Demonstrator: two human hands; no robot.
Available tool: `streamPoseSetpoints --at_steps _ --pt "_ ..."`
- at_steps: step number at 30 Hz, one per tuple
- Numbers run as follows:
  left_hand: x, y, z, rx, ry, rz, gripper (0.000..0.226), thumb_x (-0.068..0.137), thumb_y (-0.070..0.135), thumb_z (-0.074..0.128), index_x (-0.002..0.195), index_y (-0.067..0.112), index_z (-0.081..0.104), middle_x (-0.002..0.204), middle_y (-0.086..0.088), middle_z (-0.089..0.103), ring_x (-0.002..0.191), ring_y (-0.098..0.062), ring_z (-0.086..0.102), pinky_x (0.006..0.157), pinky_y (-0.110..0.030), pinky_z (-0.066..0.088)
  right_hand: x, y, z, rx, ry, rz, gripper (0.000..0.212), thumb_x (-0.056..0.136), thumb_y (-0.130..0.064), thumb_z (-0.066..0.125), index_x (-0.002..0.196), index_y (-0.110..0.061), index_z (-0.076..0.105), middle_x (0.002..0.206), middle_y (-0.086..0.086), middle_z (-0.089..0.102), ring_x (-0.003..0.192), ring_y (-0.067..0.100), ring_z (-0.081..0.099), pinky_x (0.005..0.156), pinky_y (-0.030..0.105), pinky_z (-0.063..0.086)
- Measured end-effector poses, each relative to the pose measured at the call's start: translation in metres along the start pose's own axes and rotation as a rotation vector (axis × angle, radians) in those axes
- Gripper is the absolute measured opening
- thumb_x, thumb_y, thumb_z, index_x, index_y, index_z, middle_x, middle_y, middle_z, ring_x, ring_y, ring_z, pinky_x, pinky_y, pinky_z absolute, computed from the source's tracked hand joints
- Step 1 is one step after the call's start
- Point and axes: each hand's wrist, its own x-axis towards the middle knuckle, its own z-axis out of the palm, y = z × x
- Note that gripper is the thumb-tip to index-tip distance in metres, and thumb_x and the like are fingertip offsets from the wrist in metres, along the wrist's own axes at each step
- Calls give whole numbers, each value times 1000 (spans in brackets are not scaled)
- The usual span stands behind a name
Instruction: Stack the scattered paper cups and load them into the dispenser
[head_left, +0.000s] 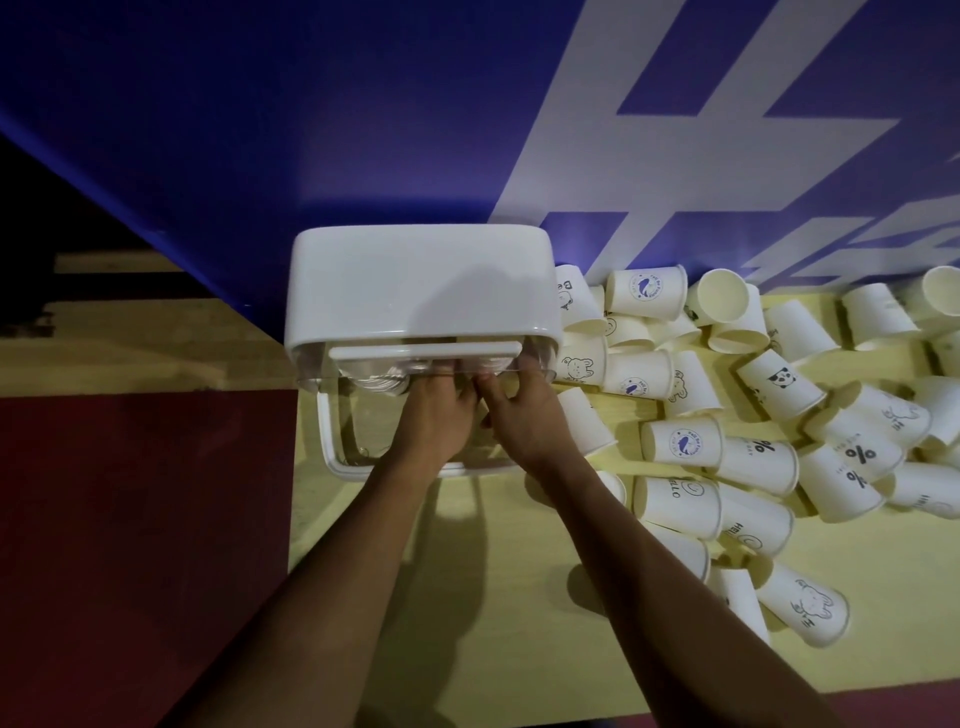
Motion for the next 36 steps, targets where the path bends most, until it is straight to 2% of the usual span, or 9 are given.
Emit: streamPoseSetpoints --at_steps 5,10,12,15,19,25,28,32,36 --pt "-4 0 1 -44 -21 3 25 99 20 55 117 8 65 107 -14 72 98 -31 69 72 -30 44 -5 -1 -4 25 -18 23 70 87 -73 53 143 -33 40 124 -3 68 98 29 73 86 46 60" --pt "-22 4 -8 -24 -38 6 43 94 28 65 135 20 54 127 -2 67 116 -23 64 87 -28 46 -32 -7 -24 -27 -76 76 69 87 -71 57 144 -35 44 114 3 74 100 26 72 88 38 57" --pt "-49 9 -14 -10 -32 -4 48 98 35 62 142 25 48 134 0 64 119 -23 63 91 -31 48 -57 -10 -43 6 -78 103 67 89 -65 60 146 -32 50 123 -1 73 104 20 72 93 41 57" --pt "-100 26 -20 -47 -10 35 46 100 38 60 144 26 53 139 7 61 123 -15 61 96 -27 48 -95 -3 -84 121 6 169 44 97 -36 67 138 -25 61 114 -10 75 96 9 74 91 43 59" --pt "-127 70 5 -114 -84 249 32 97 37 65 128 31 62 121 16 67 109 0 61 89 -27 55 -130 18 -150 61 228 218 31 98 -30 67 129 -26 67 92 -9 78 81 4 73 84 42 60" --pt "-105 164 74 12 -187 502 40 95 43 64 133 34 56 128 17 62 113 -4 58 91 -29 54 -159 45 -237 159 424 222 27 99 -25 66 125 -24 69 87 -8 77 80 6 74 83 44 60" --pt "-97 209 114 70 -208 554 46 95 47 63 138 33 52 134 13 59 119 -7 57 93 -33 55 -160 71 -275 186 431 234 26 99 -25 65 125 -25 69 90 -9 78 80 7 74 84 46 60" --pt "-81 255 171 184 -246 626 52 94 46 64 142 32 49 139 12 55 123 -10 54 89 -27 47 -151 111 -321 146 413 229 25 99 -26 64 124 -26 69 87 -10 77 81 6 73 85 45 59" --pt "-43 275 225 435 -284 700 62 91 40 68 148 28 45 153 8 46 137 -15 44 104 -33 44 -137 152 -368 121 357 221 23 99 -33 64 121 -33 69 93 -11 78 86 9 72 84 45 59"
